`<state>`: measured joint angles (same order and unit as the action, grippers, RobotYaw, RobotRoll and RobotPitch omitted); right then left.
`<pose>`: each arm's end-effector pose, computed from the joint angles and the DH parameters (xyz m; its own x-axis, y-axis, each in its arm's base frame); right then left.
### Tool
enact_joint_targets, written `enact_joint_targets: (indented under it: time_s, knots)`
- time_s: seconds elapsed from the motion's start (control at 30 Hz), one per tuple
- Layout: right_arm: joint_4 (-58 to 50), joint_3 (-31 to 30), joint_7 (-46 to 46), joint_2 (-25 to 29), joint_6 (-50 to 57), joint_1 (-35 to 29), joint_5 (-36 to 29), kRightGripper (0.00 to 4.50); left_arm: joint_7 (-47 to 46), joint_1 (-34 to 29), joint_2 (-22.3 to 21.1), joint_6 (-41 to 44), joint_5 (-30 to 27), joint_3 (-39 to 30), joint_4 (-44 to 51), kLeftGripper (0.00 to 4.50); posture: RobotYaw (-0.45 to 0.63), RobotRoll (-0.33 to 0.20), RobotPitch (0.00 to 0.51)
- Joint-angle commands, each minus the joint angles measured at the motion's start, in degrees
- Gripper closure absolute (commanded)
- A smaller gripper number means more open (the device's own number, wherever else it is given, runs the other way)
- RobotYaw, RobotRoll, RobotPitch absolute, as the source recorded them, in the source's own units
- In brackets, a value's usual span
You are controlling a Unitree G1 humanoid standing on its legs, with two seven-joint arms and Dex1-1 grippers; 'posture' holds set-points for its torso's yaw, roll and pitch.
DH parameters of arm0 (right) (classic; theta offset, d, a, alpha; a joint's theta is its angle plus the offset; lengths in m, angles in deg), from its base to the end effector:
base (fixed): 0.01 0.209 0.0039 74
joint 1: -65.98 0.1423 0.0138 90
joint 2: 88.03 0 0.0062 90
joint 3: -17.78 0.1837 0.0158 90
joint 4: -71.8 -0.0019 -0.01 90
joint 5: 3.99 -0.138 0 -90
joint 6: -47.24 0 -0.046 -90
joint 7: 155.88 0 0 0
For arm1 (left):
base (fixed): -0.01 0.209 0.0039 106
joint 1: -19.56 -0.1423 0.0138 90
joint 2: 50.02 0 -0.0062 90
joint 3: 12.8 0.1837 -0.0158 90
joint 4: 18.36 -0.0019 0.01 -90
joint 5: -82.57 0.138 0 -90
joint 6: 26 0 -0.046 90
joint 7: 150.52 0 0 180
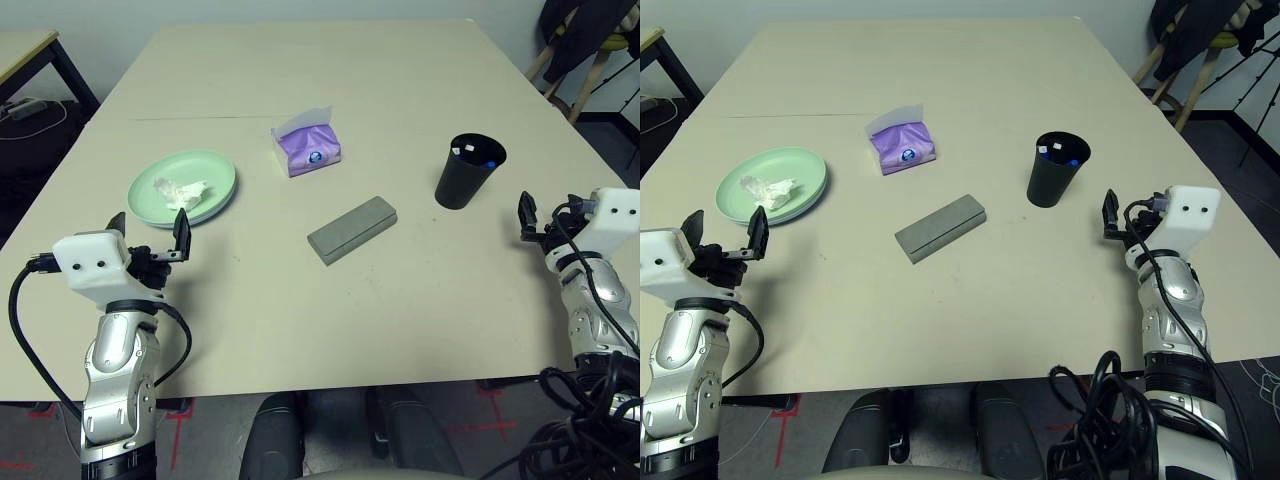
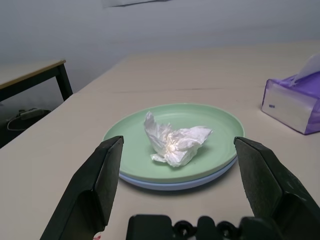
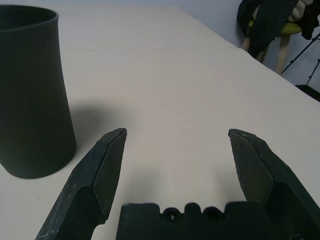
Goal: Organize and tidy the items on the table.
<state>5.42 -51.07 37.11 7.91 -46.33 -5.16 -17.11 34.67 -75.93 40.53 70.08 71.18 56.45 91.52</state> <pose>0.2501 -0.2889 0.0839 0.9834 -0.1549 0.0948 0.1581 0.9871 -0.0266 0.1695 0.2541 0.1089 0.9569 0.1858 0.2231 -0.2160 0.9691 0.1192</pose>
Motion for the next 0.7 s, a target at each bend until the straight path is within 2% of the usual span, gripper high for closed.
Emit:
enact_joint_targets:
  time_s: [0.03,0.7]
  knots:
    - [2.57,0.06,0.45,0.05,-2.06,0.37,-0.11,0.03,0.56,-1.76,0.30,-0.54,0.82,0.70,0.73,0.00,0.13,0.000,0.096]
    - [8.25,-0.27,2.76,0.86,-7.10,2.22,0.04,0.03,0.69,-1.09,0.33,0.15,0.85,1.90,-0.23,0.00,0.13,0.000,0.091]
